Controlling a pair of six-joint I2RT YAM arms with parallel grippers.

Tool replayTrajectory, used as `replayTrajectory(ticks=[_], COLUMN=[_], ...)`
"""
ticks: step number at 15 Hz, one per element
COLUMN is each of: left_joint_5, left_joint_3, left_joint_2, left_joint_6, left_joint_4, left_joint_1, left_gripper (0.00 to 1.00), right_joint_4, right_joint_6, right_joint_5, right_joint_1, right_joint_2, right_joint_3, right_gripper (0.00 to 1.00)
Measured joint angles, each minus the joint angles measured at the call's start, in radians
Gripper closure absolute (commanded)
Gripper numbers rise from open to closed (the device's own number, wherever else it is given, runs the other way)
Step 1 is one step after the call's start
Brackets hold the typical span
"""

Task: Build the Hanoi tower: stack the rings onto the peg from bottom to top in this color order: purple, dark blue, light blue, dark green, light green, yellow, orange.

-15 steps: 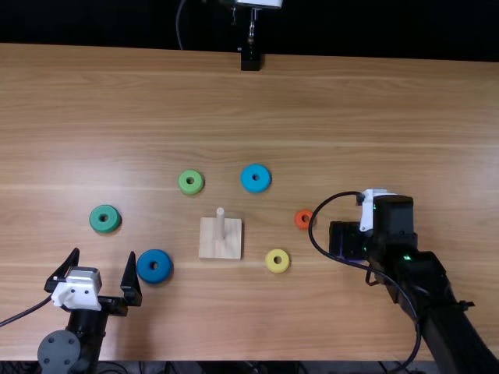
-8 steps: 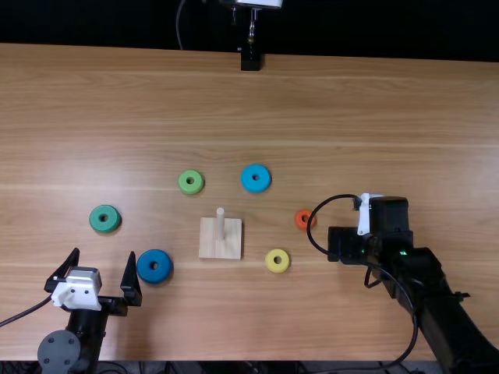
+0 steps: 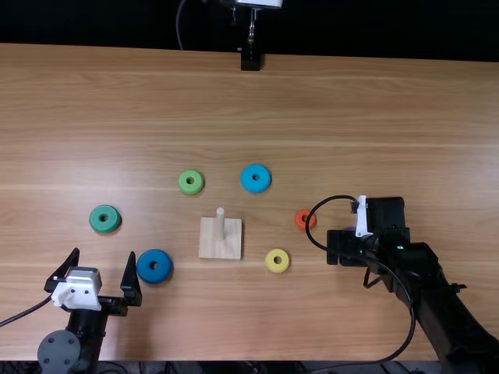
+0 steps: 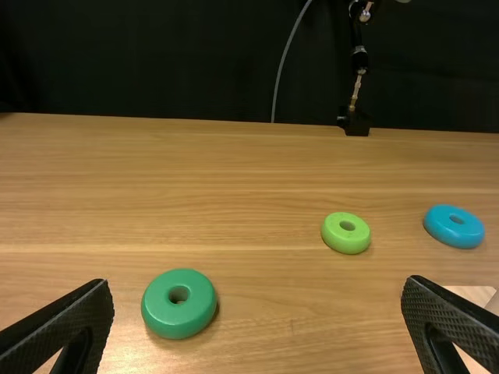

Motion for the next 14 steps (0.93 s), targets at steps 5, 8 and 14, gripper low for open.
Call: replayTrajectory(ticks=[5, 8, 14], left_joint_5=[0.000, 0.000, 0.000], left_joint_3=[0.000, 0.000, 0.000], left_joint_2=[0.000, 0.000, 0.000], left_joint_6=[0.000, 0.000, 0.000], left_joint_4=[0.000, 0.000, 0.000], left_joint_1=[0.000, 0.000, 0.000], left_gripper=[0.00, 0.00, 0.00], right_joint_4=[0.001, 0.003, -0.002], right_joint_6=[0.001, 0.001, 0.005], right_joint_5=[0.001, 0.001, 0.000], right_joint_1=[0.000, 0.000, 0.000], right_joint_2=[0.051, 0.051, 0.051], right_joint_3=[0.013, 0.013, 0.015], right_gripper=[0.00, 0.00, 1.00])
